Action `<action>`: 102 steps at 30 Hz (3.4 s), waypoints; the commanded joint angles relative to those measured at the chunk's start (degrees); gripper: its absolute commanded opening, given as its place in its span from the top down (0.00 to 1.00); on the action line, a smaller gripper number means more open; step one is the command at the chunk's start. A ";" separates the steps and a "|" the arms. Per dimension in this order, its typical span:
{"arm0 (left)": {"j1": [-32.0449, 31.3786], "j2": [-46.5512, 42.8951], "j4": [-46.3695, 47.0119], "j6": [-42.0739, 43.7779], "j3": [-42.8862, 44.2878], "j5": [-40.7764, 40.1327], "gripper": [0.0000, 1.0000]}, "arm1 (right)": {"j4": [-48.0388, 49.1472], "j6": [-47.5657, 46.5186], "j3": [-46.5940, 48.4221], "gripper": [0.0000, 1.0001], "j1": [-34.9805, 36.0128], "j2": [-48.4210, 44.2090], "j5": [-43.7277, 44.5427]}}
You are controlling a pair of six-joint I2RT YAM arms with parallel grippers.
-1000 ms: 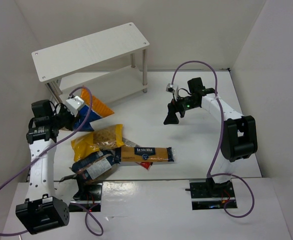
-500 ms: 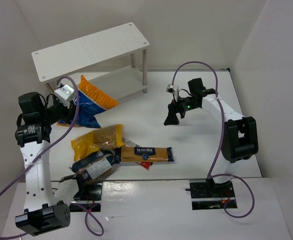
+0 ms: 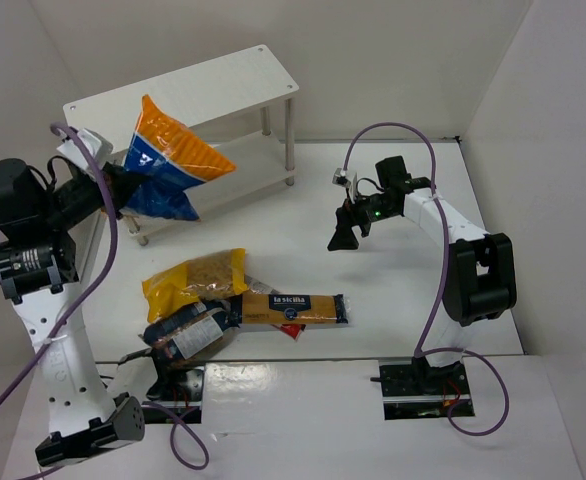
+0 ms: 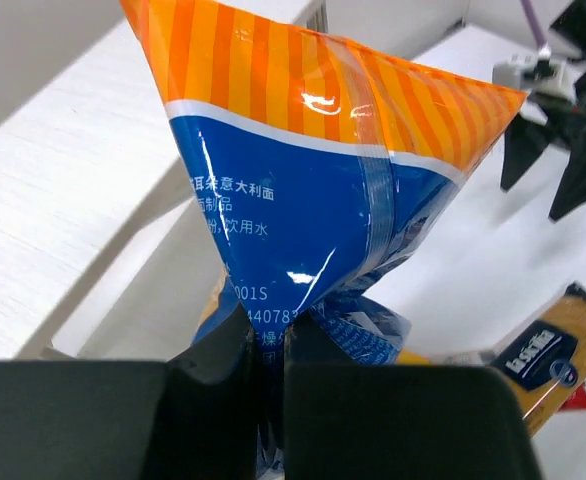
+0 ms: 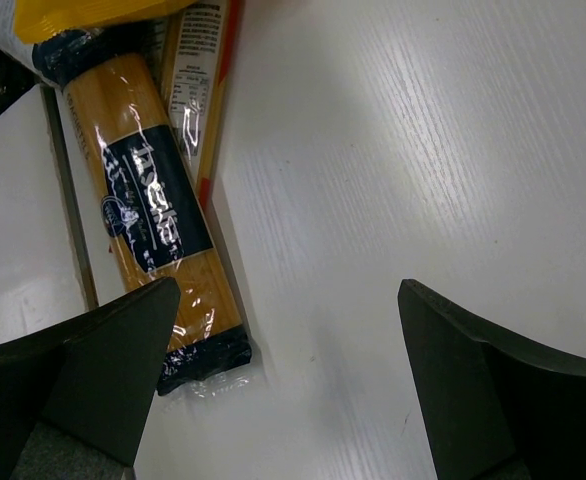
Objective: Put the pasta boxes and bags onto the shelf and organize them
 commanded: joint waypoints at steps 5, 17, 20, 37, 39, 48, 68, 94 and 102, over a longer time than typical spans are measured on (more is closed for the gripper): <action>2.01 3.76 14.78 -9.47 10.80 1.56 1.00 | 0.00 -0.97 -0.22 0.02 -0.41 -2.75 -1.66; 3.77 11.85 20.50 -14.31 18.54 -8.29 1.00 | 0.00 -0.97 -0.75 0.02 -0.41 -1.70 -1.66; 3.77 13.17 21.03 -14.84 20.21 -8.90 1.00 | -0.53 -0.97 -0.75 0.02 -0.41 -0.56 -1.66; 4.30 21.17 27.26 -18.27 21.09 -18.04 1.00 | -0.53 -1.50 -0.75 0.02 -0.41 0.50 -1.66; 4.30 22.05 28.06 -18.27 21.09 -18.57 1.00 | -0.53 -1.50 -0.75 0.02 -0.41 0.50 -1.66; 4.30 26.71 26.92 -17.05 22.84 -19.09 1.00 | -0.53 -2.02 -0.75 0.02 -1.46 -0.03 -1.66; -0.27 31.99 24.28 -10.36 19.77 -26.22 0.91 | -1.58 -2.55 -0.75 0.02 -1.47 -0.03 -1.66; -0.80 28.73 9.79 -13.43 39.44 -26.83 0.10 | -2.11 -3.61 -0.75 0.02 -1.47 -1.08 -3.23; -0.80 25.23 5.73 -13.10 40.34 -25.70 0.01 | -2.64 -3.61 -0.22 0.02 -1.47 -2.13 -3.24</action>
